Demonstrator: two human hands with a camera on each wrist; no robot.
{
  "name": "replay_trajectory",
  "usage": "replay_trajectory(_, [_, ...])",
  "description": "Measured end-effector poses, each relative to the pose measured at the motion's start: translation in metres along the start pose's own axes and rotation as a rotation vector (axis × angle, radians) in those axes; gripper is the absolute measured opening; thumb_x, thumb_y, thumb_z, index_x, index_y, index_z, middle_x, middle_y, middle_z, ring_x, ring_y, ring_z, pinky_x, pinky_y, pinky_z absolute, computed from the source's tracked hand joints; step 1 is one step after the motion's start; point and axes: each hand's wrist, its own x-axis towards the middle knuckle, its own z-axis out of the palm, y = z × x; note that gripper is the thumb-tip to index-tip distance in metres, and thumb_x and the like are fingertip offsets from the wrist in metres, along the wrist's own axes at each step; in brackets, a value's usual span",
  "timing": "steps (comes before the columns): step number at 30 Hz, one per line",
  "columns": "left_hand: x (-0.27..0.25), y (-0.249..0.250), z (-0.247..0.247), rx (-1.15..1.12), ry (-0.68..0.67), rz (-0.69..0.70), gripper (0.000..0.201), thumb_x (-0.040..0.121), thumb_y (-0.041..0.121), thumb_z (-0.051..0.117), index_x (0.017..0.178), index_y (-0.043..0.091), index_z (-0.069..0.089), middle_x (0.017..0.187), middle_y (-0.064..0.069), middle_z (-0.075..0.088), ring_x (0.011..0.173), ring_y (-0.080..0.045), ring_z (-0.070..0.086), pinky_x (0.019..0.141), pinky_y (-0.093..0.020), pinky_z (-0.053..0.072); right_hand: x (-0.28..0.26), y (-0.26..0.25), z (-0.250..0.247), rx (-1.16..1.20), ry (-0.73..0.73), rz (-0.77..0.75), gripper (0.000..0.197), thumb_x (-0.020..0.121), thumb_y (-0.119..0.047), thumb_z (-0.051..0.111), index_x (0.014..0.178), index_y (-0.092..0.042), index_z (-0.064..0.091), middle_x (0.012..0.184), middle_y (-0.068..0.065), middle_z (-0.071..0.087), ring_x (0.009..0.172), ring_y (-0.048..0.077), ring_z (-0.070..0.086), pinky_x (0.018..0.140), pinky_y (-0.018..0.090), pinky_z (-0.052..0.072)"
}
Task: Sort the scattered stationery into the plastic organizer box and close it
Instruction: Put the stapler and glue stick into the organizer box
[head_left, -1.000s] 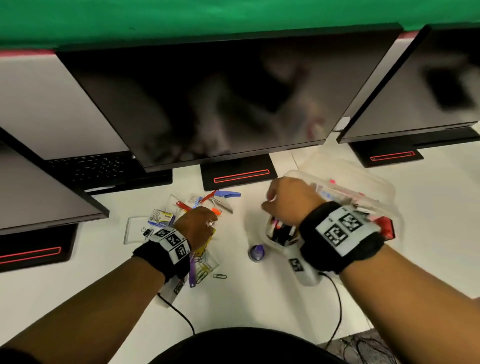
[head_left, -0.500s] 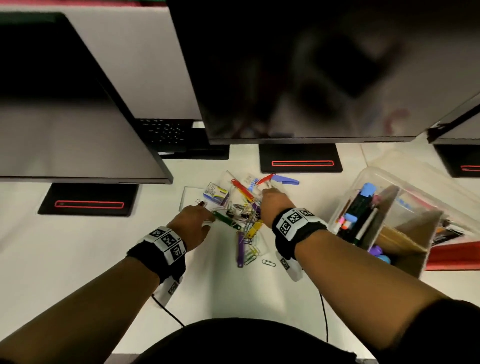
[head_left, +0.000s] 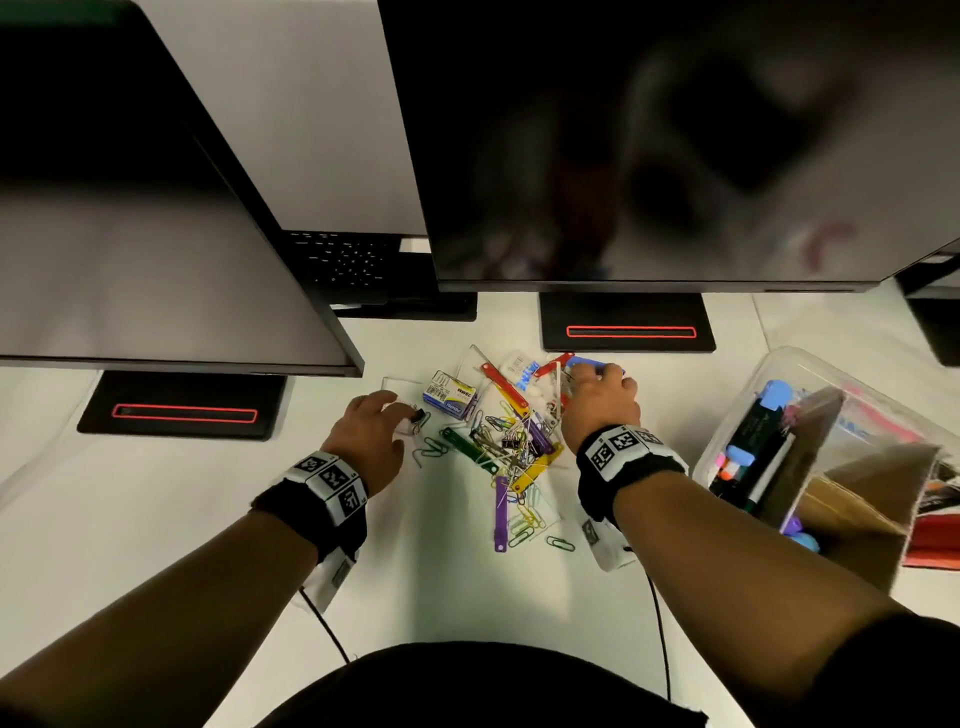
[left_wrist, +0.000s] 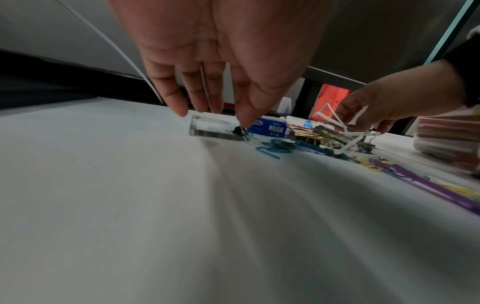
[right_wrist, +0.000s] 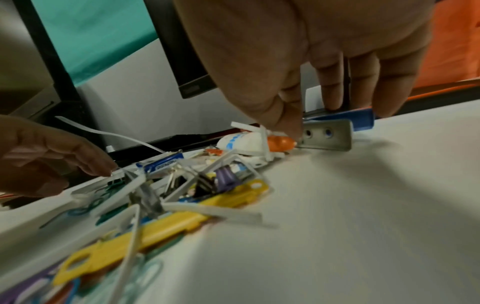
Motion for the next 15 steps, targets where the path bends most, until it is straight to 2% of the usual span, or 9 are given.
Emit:
replay_trajectory(2, [0.005, -0.003, 0.002, 0.023, -0.062, -0.012, 0.054, 0.087, 0.017, 0.051, 0.139, 0.023, 0.037, 0.152, -0.002, 0.027, 0.141, -0.024, 0.021, 0.115, -0.036, 0.028, 0.002, 0.003, 0.002, 0.007, -0.042, -0.008, 0.051, 0.089, -0.013, 0.047, 0.138, -0.017, 0.032, 0.139, 0.017, 0.040, 0.127, 0.035, 0.037, 0.099, 0.045, 0.043])
replay_trajectory(5, [0.006, -0.002, 0.010, 0.049, -0.100, 0.026, 0.057, 0.086, 0.018, 0.052, 0.140, 0.020, 0.035, 0.152, -0.004, 0.028, 0.143, -0.024, 0.016, 0.119, -0.033, 0.019, -0.001, 0.003, 0.004, -0.001, -0.025, 0.006, 0.049, 0.089, -0.018, 0.048, 0.135, -0.015, 0.034, 0.135, 0.016, 0.045, 0.125, 0.034, 0.039, 0.097, 0.044, 0.042])
replay_trajectory(8, [0.002, 0.003, 0.020, 0.056, -0.096, 0.080, 0.054, 0.086, 0.020, 0.052, 0.138, 0.022, 0.039, 0.150, -0.005, 0.031, 0.143, -0.025, 0.018, 0.120, -0.031, 0.015, -0.003, 0.001, 0.003, 0.029, 0.082, 0.036, 0.046, 0.086, -0.023, 0.053, 0.130, -0.015, 0.040, 0.132, 0.013, 0.041, 0.122, 0.032, 0.038, 0.098, 0.042, 0.039])
replay_trajectory(10, [0.000, 0.007, 0.024, 0.071, -0.095, 0.130, 0.053, 0.085, 0.021, 0.051, 0.137, 0.026, 0.041, 0.150, -0.003, 0.033, 0.143, -0.023, 0.020, 0.120, -0.030, 0.013, 0.001, 0.001, 0.000, 0.066, 0.122, 0.037, 0.048, 0.086, -0.026, 0.057, 0.129, -0.017, 0.040, 0.139, 0.012, 0.036, 0.128, 0.032, 0.033, 0.103, 0.044, 0.037])
replay_trajectory(12, [-0.003, 0.011, 0.025, 0.063, -0.114, 0.145, 0.053, 0.085, 0.020, 0.051, 0.137, 0.026, 0.041, 0.150, -0.003, 0.033, 0.143, -0.023, 0.020, 0.121, -0.030, 0.013, 0.007, 0.003, 0.000, 0.070, 0.050, 0.042, 0.057, 0.085, -0.026, 0.059, 0.136, -0.019, 0.034, 0.148, 0.011, 0.030, 0.137, 0.033, 0.024, 0.109, 0.047, 0.033])
replay_trajectory(13, [-0.004, 0.013, 0.025, 0.071, -0.123, 0.150, 0.052, 0.086, 0.020, 0.051, 0.137, 0.024, 0.041, 0.150, -0.003, 0.033, 0.143, -0.023, 0.020, 0.121, -0.030, 0.012, 0.009, 0.004, 0.000, 0.063, 0.003, 0.048, 0.060, 0.086, -0.026, 0.059, 0.138, -0.019, 0.031, 0.148, 0.010, 0.032, 0.139, 0.033, 0.023, 0.110, 0.048, 0.032])
replay_trajectory(15, [-0.009, 0.019, 0.023, 0.108, -0.129, 0.167, 0.050, 0.088, 0.022, 0.050, 0.138, 0.022, 0.041, 0.149, -0.002, 0.036, 0.141, -0.023, 0.024, 0.120, -0.030, 0.015, 0.009, 0.004, 0.003, 0.037, -0.038, 0.046, 0.056, 0.087, -0.027, 0.057, 0.136, -0.018, 0.032, 0.140, 0.010, 0.042, 0.133, 0.033, 0.032, 0.104, 0.047, 0.037])
